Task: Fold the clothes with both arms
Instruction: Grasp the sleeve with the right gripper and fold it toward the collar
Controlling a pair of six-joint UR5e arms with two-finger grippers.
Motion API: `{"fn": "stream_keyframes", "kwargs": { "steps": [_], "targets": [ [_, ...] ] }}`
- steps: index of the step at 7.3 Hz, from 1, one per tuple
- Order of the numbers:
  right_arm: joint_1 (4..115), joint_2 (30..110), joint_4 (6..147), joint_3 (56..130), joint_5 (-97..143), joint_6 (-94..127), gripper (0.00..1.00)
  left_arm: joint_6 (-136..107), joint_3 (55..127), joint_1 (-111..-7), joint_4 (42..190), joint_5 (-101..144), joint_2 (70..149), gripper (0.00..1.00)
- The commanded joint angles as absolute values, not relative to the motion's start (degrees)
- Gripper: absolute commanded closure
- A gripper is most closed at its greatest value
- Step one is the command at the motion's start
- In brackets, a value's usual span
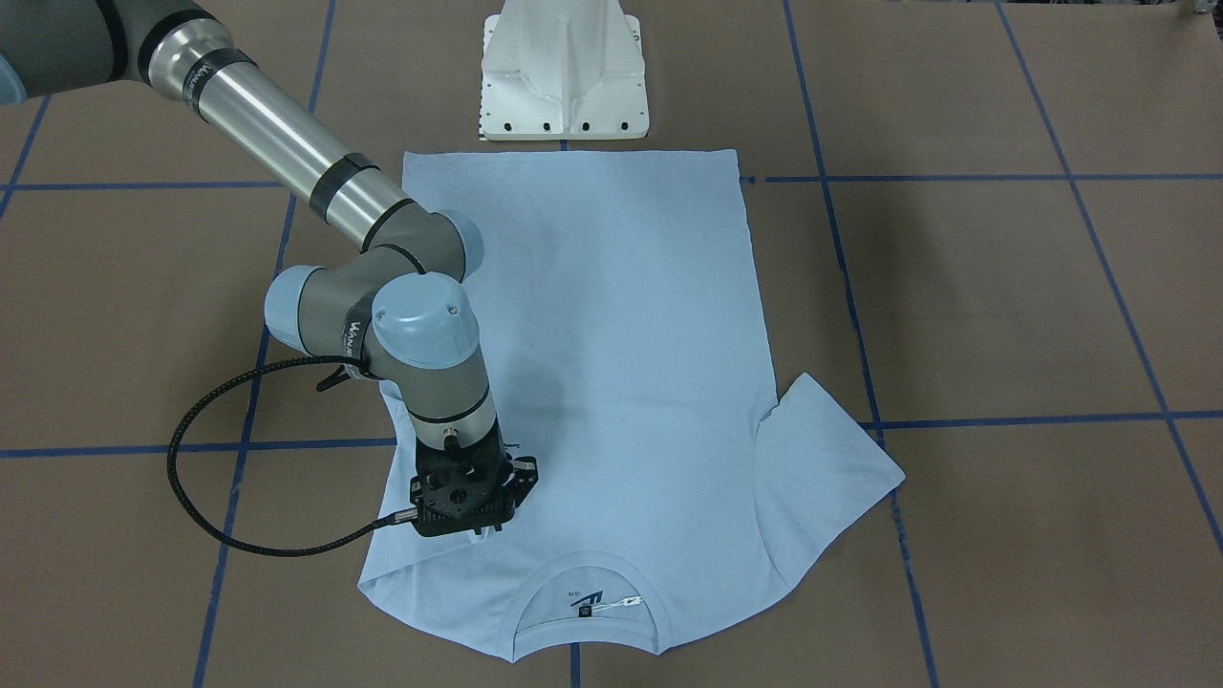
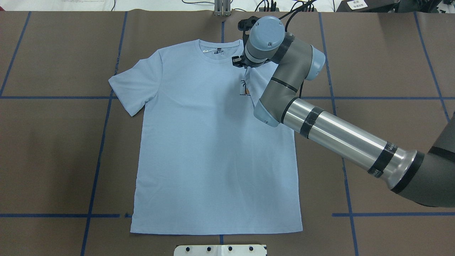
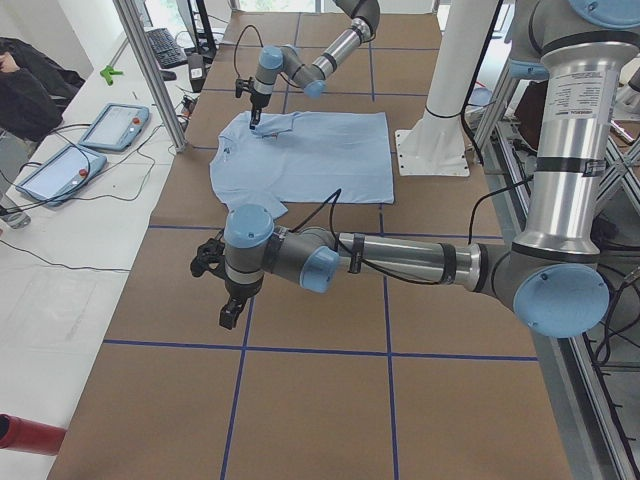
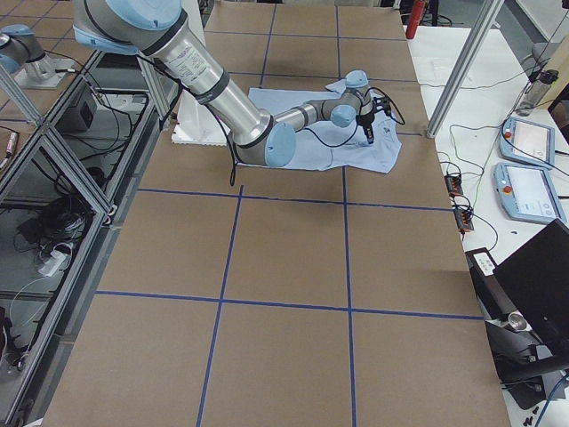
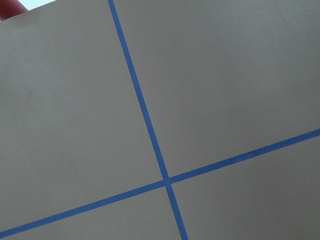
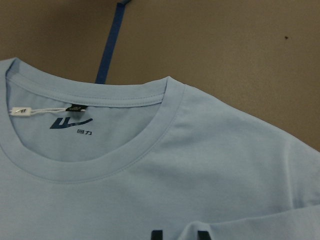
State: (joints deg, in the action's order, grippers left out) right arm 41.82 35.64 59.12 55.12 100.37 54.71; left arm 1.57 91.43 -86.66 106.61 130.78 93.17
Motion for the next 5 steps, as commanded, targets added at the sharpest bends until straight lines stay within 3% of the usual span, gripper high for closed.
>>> {"fn": "stream_keyframes", "kwargs": {
  "steps": [1, 3, 5],
  "targets": [
    [41.84, 35.16, 59.32, 55.8, 101.33, 55.02, 0.0, -2.51, 91.84, -86.49, 106.79, 130.69, 94.56, 0.0],
    [42.53, 36.03, 68.83, 61.39, 109.91, 55.11, 0.0, -24.4, 92.11, -78.01, 115.69, 130.34, 95.97, 0.0],
    [44.28, 40.66, 84.41, 74.28, 115.64, 55.11, 0.0, -44.64, 91.76, -70.26, 126.26, 129.73, 97.19, 0.0]
  ]
}}
